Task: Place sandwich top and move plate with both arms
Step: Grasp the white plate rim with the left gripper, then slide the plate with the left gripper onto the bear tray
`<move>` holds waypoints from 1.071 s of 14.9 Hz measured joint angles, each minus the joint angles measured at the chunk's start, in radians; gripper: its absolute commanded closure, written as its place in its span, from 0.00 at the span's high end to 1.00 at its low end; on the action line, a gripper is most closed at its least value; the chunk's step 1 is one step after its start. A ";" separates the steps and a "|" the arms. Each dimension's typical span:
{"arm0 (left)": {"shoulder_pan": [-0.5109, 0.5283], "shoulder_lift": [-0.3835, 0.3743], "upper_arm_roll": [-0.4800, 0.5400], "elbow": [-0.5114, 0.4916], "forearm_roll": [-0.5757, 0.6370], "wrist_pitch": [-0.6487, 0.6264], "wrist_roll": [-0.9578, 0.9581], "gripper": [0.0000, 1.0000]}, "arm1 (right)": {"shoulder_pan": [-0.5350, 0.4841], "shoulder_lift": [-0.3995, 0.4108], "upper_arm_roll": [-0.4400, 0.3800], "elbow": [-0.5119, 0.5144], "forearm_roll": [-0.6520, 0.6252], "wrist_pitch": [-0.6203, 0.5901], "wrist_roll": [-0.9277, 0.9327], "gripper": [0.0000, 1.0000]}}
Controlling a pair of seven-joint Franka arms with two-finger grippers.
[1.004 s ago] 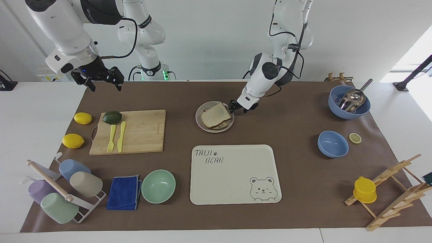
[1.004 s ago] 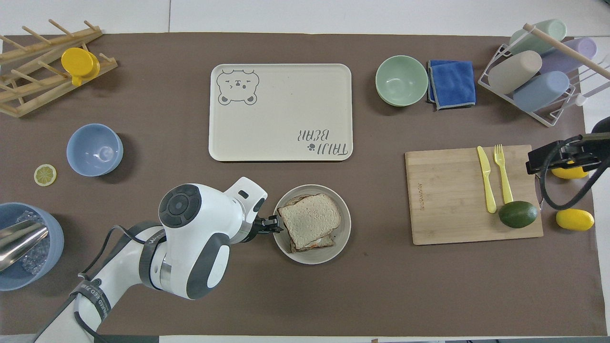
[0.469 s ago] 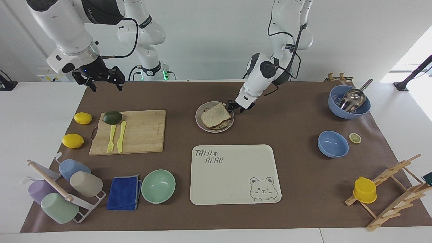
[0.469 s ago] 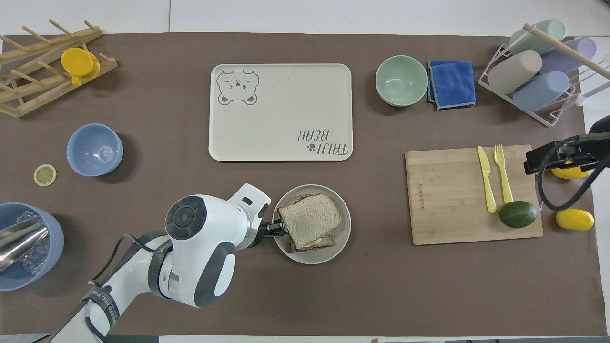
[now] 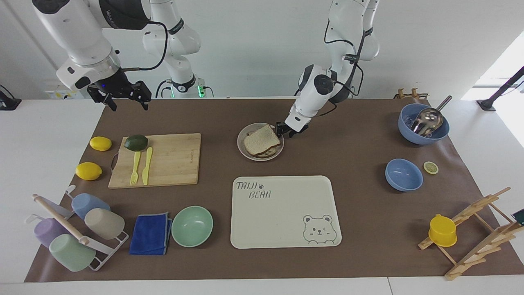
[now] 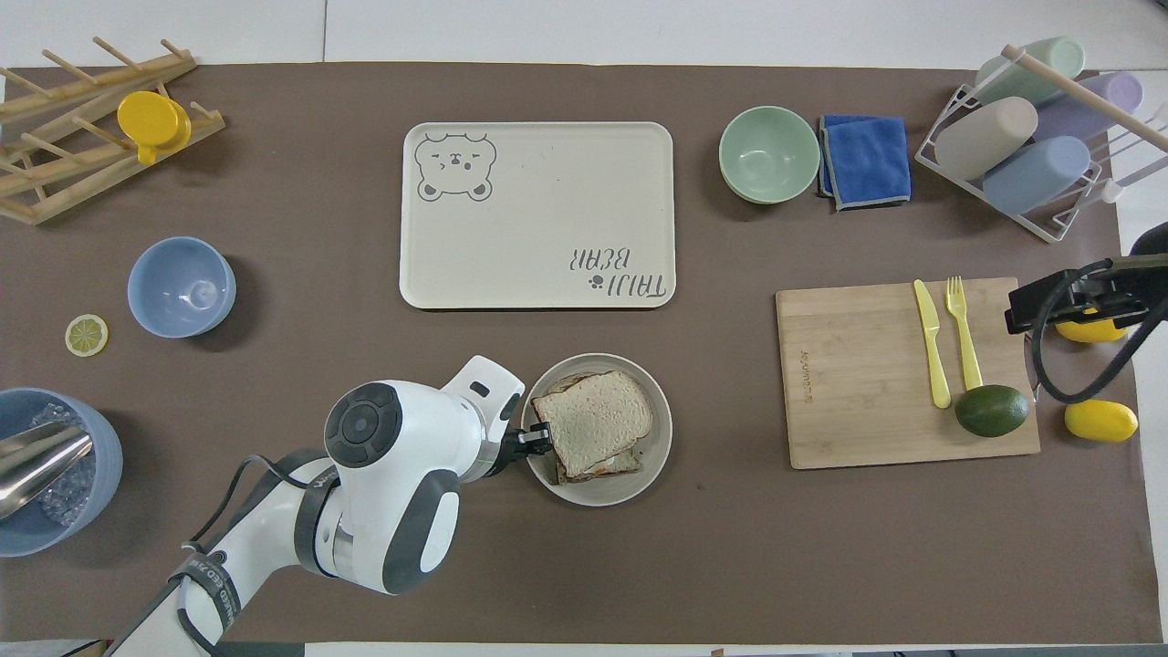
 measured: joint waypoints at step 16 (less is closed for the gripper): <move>0.237 0.053 0.026 0.337 -0.006 -0.322 0.109 0.00 | 0.000 0.000 -0.001 0.001 0.000 -0.001 0.000 1.00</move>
